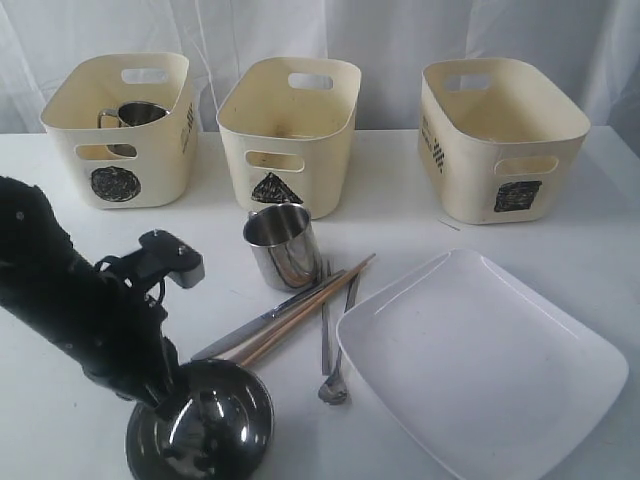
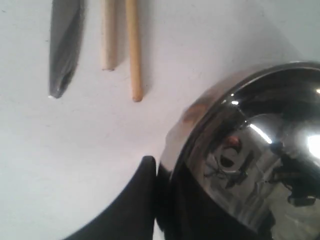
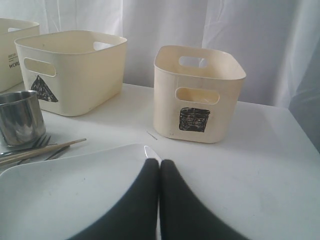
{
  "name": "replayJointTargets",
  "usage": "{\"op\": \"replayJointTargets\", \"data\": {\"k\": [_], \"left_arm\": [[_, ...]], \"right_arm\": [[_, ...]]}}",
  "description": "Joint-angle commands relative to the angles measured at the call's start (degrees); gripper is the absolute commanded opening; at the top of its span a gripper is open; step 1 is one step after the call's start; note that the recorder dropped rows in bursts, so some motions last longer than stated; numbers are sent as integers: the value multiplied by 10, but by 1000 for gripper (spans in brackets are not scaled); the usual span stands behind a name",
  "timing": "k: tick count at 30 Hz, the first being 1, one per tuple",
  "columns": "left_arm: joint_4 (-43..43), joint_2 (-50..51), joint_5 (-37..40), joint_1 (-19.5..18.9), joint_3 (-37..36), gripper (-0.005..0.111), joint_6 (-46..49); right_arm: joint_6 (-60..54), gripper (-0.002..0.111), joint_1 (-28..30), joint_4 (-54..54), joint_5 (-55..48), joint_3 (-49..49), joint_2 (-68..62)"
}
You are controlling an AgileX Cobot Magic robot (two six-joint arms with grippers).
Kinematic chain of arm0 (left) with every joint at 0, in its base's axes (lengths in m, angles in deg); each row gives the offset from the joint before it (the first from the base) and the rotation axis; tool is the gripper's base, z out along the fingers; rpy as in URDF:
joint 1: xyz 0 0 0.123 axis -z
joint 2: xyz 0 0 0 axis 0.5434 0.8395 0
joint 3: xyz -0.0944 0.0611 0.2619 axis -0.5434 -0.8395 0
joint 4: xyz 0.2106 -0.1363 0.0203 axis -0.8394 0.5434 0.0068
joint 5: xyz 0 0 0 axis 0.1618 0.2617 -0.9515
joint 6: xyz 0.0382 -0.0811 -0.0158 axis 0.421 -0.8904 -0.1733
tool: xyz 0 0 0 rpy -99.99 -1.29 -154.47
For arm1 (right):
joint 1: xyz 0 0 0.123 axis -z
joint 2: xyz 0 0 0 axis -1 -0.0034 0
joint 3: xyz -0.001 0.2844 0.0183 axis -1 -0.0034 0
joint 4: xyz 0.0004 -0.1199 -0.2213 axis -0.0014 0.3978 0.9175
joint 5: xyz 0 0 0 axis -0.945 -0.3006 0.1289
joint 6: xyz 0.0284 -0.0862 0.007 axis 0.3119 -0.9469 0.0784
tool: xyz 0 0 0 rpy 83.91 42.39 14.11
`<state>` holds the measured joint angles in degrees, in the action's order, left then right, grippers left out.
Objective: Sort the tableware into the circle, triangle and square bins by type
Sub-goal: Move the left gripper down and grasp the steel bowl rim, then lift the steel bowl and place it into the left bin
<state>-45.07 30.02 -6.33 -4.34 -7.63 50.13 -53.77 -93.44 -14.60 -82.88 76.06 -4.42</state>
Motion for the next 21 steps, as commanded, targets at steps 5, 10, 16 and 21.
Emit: {"op": "replayJointTargets", "data": {"k": [5,10,16,21], "left_arm": [[-500,-111,35,-10,194,0,-343],[-672,-54,-40,-117,336,0,-502],[-552,88,-160,-223,467,0,-505],[-515,197,-185,-246,547,0,-507]], "right_arm": [[2,0,3,1,4,-4,3],[2,0,3,1,4,-4,3],[2,0,3,1,4,-4,3],[2,0,3,1,4,-4,3]]}}
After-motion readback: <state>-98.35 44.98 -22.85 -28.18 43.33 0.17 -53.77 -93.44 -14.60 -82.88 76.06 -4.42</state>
